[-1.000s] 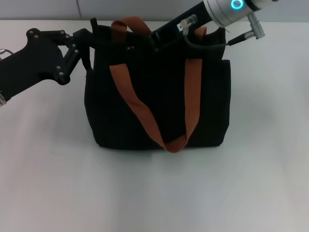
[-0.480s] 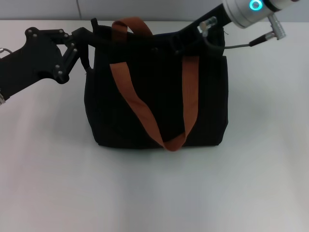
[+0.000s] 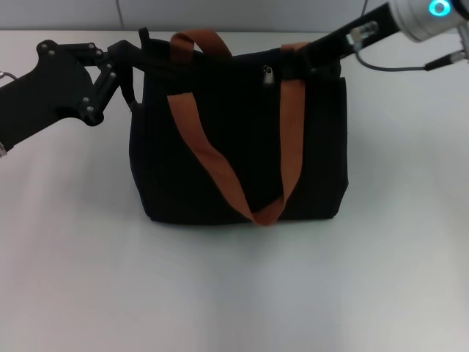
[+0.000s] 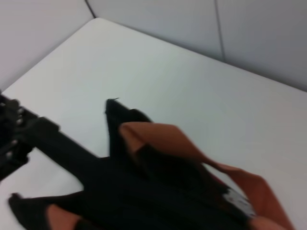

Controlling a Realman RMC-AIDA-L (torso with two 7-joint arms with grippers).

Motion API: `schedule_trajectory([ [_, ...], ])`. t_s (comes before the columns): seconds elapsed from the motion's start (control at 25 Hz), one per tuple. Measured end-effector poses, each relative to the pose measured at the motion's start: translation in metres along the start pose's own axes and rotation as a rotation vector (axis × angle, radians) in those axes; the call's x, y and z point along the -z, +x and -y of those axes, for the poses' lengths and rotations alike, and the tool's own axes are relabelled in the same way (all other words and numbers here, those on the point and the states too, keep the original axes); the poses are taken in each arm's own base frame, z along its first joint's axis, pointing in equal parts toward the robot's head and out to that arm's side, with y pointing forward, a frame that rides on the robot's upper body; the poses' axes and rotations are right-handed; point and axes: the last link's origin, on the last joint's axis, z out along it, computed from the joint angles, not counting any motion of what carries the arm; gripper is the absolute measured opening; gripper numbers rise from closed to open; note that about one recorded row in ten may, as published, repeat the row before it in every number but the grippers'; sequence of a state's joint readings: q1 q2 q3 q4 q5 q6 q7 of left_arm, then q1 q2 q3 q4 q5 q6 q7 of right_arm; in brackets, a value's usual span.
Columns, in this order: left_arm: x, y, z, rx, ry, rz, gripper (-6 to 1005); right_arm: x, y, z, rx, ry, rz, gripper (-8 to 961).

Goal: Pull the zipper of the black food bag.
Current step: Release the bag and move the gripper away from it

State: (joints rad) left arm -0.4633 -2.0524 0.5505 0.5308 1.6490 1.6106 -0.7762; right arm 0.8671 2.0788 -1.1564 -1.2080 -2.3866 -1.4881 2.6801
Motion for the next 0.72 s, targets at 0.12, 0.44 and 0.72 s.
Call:
schedule_trajectory([
  [0.12, 0.0, 0.0, 0.0, -0.001, 0.001, -0.001, 26, 0.006, 0.004, 0.007, -0.018, 0.023, 0.011, -6],
  [0.44, 0.0, 0.0, 0.0, 0.001, 0.003, -0.002, 34, 0.017, 0.008, 0.01, -0.025, -0.008, 0.058, -4],
  [0.72, -0.001, 0.0, 0.0, 0.006, 0.002, -0.003, 42, 0.046, 0.021, 0.02, -0.029, -0.156, 0.287, 5],
])
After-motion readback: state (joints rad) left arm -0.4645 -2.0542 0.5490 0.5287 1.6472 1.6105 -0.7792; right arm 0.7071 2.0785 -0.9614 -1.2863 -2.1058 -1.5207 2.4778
